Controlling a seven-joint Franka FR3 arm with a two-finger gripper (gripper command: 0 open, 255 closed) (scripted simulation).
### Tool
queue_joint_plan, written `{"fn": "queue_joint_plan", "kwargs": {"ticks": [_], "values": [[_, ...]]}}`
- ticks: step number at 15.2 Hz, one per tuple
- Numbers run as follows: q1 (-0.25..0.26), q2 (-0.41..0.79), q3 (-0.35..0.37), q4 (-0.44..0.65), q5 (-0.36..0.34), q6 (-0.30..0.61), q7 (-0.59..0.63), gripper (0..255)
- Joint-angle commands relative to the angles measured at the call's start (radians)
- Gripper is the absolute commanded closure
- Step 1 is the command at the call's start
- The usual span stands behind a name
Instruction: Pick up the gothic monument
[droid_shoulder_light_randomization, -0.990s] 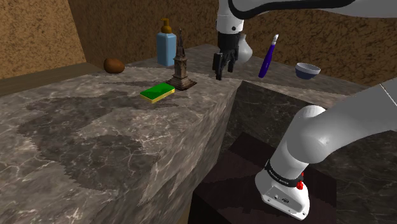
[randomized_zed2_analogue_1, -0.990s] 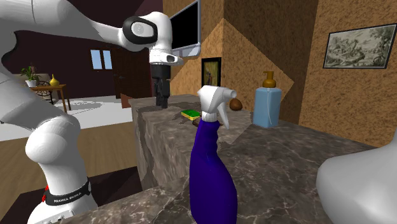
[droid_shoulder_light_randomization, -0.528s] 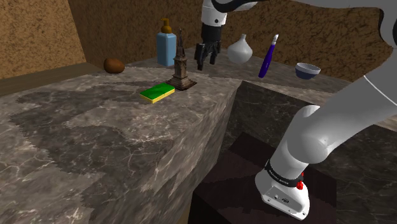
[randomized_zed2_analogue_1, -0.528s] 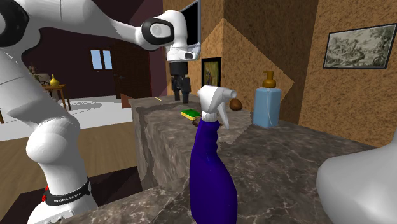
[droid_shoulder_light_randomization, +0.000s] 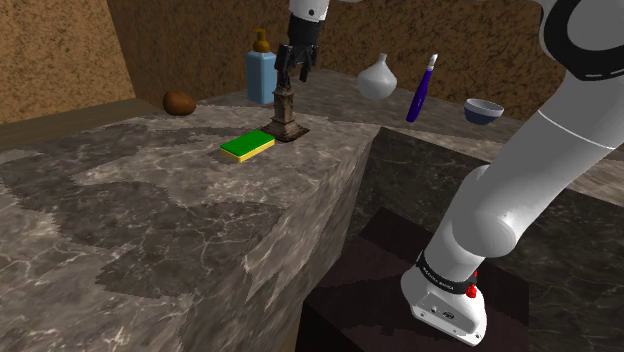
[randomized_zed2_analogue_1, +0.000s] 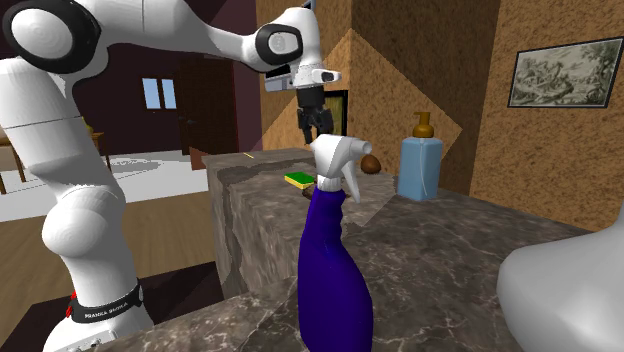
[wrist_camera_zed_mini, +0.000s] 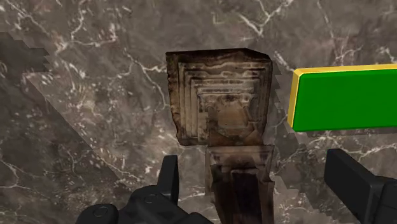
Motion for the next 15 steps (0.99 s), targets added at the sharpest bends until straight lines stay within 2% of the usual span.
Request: {"fn": "queue_joint_plan", "kwargs": {"ticks": [1,9,10,15], "values": [[0.000,0.021,-0.004,0.015,0.009,0.022,-0.011,0],[0.000,0.018,-0.004,-0.077,0.009,0.111,-0.013,0],[0.000,0.018,-0.004,-0.077,0.009,0.111,-0.013,255],[0.000,0.017,-0.004,-0.078,0.009,0.111,-0.013,255]]}}
